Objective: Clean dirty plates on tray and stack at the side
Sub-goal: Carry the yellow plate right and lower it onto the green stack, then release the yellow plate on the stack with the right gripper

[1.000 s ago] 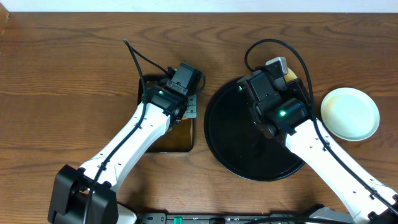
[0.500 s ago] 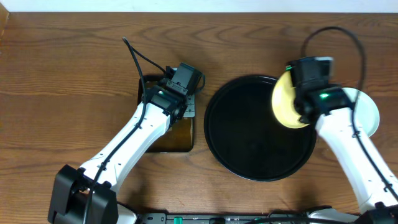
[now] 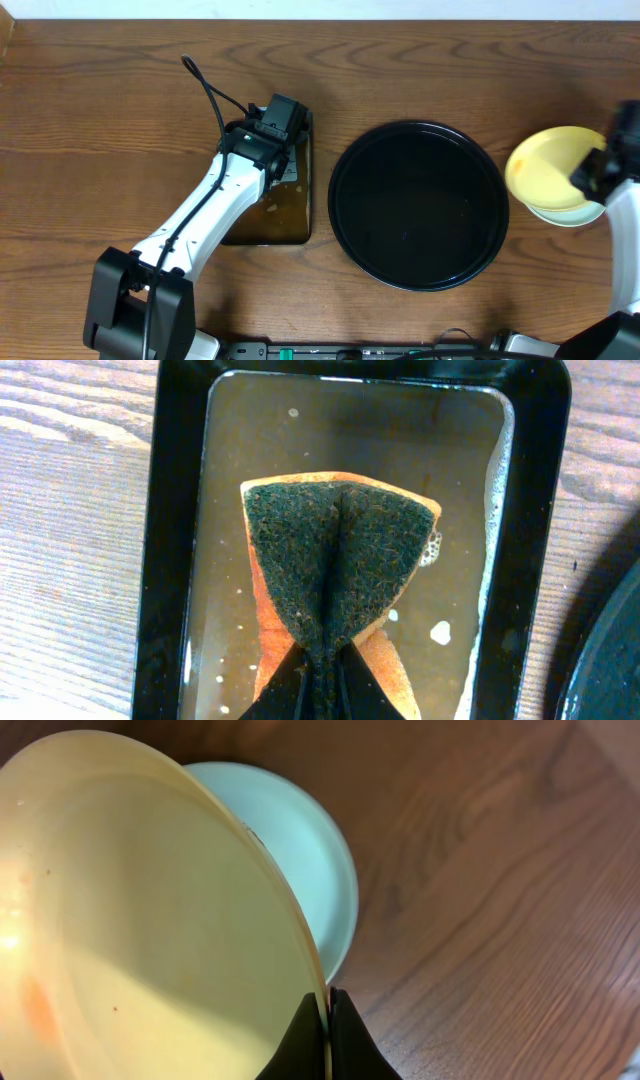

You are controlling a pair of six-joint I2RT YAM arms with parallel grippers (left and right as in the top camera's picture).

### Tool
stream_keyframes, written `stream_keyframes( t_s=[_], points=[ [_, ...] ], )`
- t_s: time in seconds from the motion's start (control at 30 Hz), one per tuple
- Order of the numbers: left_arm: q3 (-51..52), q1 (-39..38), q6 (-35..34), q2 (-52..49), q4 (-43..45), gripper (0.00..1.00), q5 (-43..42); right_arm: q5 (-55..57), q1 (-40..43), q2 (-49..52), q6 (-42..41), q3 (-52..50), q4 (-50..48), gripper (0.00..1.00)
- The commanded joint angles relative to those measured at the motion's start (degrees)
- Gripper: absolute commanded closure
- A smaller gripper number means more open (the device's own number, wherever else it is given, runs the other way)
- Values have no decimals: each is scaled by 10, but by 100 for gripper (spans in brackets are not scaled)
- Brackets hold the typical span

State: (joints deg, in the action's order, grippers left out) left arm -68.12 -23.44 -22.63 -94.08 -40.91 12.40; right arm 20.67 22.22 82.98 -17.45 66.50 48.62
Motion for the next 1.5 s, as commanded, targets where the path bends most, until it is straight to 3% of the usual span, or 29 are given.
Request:
stream_keyframes(
  t_s=[0.0, 0.13, 0.23, 0.33, 0.53, 1.0, 1.3, 1.47],
  points=[
    [3, 4, 3, -3, 0, 92, 12, -59, 59, -2, -23, 1, -10, 99],
    [3, 4, 3, -3, 0, 92, 11, -109, 101, 4, -23, 1, -32, 93],
    [3, 4, 3, -3, 0, 92, 11, -151, 115, 7, -22, 1, -47, 63],
    [3, 4, 3, -3, 0, 92, 11, -196, 114, 7, -22, 1, -37, 53],
    [3, 4, 3, -3, -2, 92, 0, -302, 111, 7, -2, 1, 48, 54],
    [4, 6, 7, -3, -1, 92, -7, -303, 58, 7, 58, 0, 143, 55],
    [4, 85, 109, -7, 29, 92, -207, -304, -2, 7, 84, 0, 149, 54],
    [4, 123, 139, -40, 26, 92, -275, -304, -20, 7, 90, 0, 148, 54]
  ],
)
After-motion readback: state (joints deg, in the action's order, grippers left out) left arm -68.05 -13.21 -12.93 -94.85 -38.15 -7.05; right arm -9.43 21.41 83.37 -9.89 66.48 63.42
